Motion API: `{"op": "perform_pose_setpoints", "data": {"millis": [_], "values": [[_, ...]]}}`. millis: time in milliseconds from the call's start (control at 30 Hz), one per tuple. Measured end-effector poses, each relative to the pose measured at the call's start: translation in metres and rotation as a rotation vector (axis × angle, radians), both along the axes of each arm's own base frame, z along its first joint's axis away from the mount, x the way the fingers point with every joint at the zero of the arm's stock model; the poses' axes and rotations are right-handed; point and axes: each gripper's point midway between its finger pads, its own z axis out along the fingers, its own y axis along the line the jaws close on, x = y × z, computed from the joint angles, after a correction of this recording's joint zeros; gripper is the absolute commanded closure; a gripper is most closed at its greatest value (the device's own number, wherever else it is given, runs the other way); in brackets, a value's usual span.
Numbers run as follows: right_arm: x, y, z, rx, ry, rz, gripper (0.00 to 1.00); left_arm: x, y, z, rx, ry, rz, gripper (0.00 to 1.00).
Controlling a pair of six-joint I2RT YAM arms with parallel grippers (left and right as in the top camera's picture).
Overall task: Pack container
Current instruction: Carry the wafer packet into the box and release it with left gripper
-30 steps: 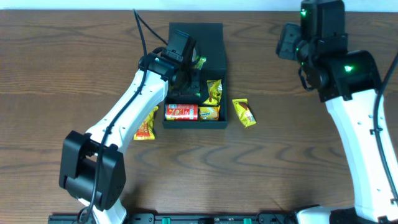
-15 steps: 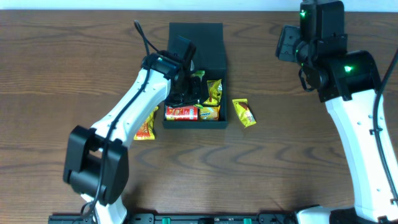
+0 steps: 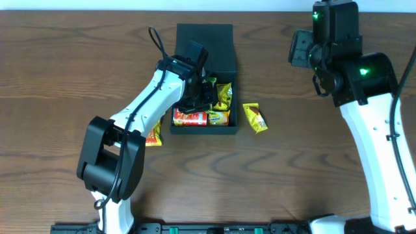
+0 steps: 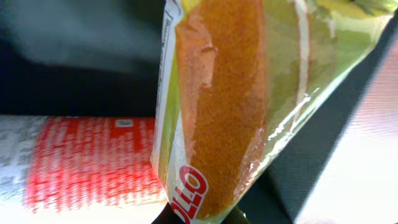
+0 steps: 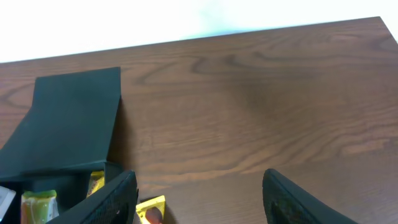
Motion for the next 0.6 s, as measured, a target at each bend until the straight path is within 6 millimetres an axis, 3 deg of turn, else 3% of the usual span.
{"op": "perform_pose_setpoints", "data": {"millis": [167, 200, 267, 333, 600], "values": [[-0.0001, 0.0000, -0.0001, -0.003, 0.001, 0.002, 0.35, 0.0040, -0.0078, 0.0038, -0.044, -0.013, -0.003, 0.90], [-0.0002, 0.0000, -0.0002, -0.003, 0.002, 0.003, 0.35, 0.0040, -0.0082, 0.0040, -0.046, -0.013, -0.003, 0.78], [-0.0002, -0.0001, -0.0003, -0.005, 0.002, 0.005, 0.34, 0.0037, -0.0089, 0.0043, -0.050, -0.013, -0.008, 0.44], [-0.0005, -0.0002, -0.0005, -0.007, 0.004, 0.005, 0.34, 0.0034, -0.0097, 0.0047, -0.055, -0.009, -0.003, 0.30], [-0.0007, -0.0002, -0.0007, -0.009, 0.006, 0.008, 0.34, 0.0033, -0.0104, 0.0051, -0.060, -0.005, 0.002, 0.34]]}}
